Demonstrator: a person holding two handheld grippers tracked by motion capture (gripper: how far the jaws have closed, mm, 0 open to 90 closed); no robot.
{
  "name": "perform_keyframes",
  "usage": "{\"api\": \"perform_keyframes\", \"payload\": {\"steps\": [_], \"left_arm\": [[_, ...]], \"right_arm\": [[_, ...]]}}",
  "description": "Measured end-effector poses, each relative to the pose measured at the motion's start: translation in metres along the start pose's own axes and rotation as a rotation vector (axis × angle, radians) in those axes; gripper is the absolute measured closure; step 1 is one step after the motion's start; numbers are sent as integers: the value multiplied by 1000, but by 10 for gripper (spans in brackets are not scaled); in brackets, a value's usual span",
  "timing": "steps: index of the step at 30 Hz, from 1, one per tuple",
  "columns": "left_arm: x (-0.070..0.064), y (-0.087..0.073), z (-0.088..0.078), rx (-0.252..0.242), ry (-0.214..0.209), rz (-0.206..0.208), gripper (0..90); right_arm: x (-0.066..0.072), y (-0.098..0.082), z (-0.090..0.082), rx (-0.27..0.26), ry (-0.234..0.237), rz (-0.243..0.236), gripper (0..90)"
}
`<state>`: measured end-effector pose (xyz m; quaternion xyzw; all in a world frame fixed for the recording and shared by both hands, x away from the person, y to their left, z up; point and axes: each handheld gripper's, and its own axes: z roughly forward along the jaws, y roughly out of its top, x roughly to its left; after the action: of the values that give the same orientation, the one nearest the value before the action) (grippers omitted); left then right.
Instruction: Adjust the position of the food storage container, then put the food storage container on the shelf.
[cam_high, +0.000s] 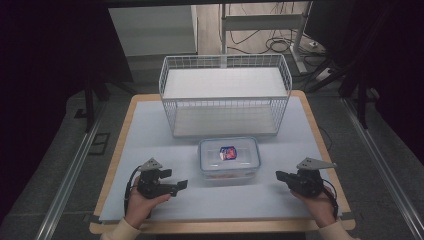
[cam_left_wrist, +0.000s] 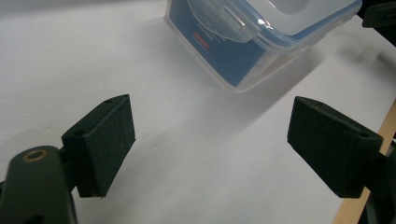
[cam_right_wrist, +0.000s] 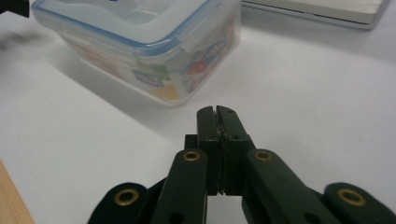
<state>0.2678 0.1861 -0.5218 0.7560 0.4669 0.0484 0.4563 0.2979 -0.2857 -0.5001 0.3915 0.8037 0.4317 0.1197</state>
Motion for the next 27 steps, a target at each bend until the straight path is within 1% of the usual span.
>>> {"api": "perform_keyframes", "payload": {"steps": [1,3,4,6,7,8,9,10,12,15,17,19,20,23,25,27], "left_arm": [[0,0,0,0,1,-1,147],[1,0,0,1,3,-5,147],[1,0,0,2,6,-8,148],[1,0,0,5,14,-11,149],[1,0,0,6,14,-14,149],[2,0,0,7,12,-17,149],[2,1,0,6,10,-20,149],[2,1,1,5,12,-20,152],[1,2,1,4,14,-24,160],[0,3,1,3,12,-24,161],[0,5,1,1,10,-26,163],[1,6,0,-5,3,-39,166],[2,7,-1,-8,-3,-46,169],[2,9,-2,-17,-18,-67,173],[2,12,-3,-25,-33,-83,174],[1,16,-2,-30,-41,-88,173]], "right_arm": [[-1,0,0,-1,-2,2,866],[-2,-1,-1,-10,-10,7,796],[-2,-1,0,-15,-11,9,726],[-3,0,0,-33,-13,15,541],[-4,0,0,-41,1,29,468],[-6,1,0,-51,25,51,414],[-7,1,0,-64,45,79,355],[-8,2,1,-66,62,106,294],[-8,3,1,-56,72,136,264],[-5,2,2,-67,50,87,228],[-4,3,1,-69,53,85,228],[-4,4,1,-65,43,74,219],[-4,5,1,-67,45,76,209],[-8,6,0,-69,70,119,198],[-9,8,-1,-73,73,124,202],[-10,10,-1,-76,76,123,209]]}}
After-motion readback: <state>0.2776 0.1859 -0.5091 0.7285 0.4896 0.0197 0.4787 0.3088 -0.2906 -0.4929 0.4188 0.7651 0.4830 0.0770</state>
